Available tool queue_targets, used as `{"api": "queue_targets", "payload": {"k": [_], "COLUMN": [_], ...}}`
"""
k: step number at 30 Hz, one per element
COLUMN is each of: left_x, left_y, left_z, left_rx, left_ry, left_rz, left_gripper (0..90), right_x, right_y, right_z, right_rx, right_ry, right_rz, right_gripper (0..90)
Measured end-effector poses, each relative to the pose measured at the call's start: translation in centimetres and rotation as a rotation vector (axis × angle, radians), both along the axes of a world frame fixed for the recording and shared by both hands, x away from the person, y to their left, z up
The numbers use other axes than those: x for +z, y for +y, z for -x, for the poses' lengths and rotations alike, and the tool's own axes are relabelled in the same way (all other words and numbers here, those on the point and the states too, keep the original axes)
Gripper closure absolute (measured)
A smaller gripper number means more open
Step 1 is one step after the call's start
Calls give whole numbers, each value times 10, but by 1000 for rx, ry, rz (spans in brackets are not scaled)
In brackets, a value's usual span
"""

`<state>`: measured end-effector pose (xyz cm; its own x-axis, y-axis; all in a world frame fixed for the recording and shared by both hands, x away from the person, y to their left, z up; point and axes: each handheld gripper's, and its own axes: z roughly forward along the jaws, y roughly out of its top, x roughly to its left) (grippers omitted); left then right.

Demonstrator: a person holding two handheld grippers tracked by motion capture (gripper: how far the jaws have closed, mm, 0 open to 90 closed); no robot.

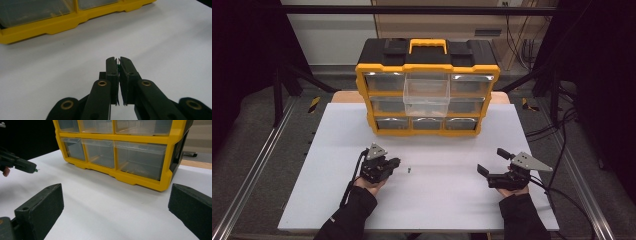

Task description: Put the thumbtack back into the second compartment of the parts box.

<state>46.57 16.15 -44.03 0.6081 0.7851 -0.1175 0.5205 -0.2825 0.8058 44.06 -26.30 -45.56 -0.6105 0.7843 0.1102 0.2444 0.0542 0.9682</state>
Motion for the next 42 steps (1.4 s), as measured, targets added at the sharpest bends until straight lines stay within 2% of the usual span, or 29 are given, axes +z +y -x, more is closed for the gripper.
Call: {"api": "queue_targets", "payload": {"k": [11, 22, 31, 37, 42], "left_x": [18, 49, 68, 87, 101], "left_y": [7, 20, 24, 26, 24], "left_z": [2, 3, 3, 1, 0], "left_rx": [-9, -17, -27, -27, -33], "left_ry": [-33, -77, -106, -135, -158], "left_rz": [6, 32, 45, 68, 64], "left_gripper": [853, 854, 853, 854, 853], "right_x": [0, -1, -1, -1, -1], "right_y": [0, 0, 1, 1, 1], "right_z": [0, -1, 0, -1, 0], "right_rx": [3, 1, 2, 3, 3], "right_ry": [-1, -2, 6, 5, 6], "right_rz": [4, 7, 7, 8, 7], "right_gripper": [4, 4, 4, 4, 4]}}
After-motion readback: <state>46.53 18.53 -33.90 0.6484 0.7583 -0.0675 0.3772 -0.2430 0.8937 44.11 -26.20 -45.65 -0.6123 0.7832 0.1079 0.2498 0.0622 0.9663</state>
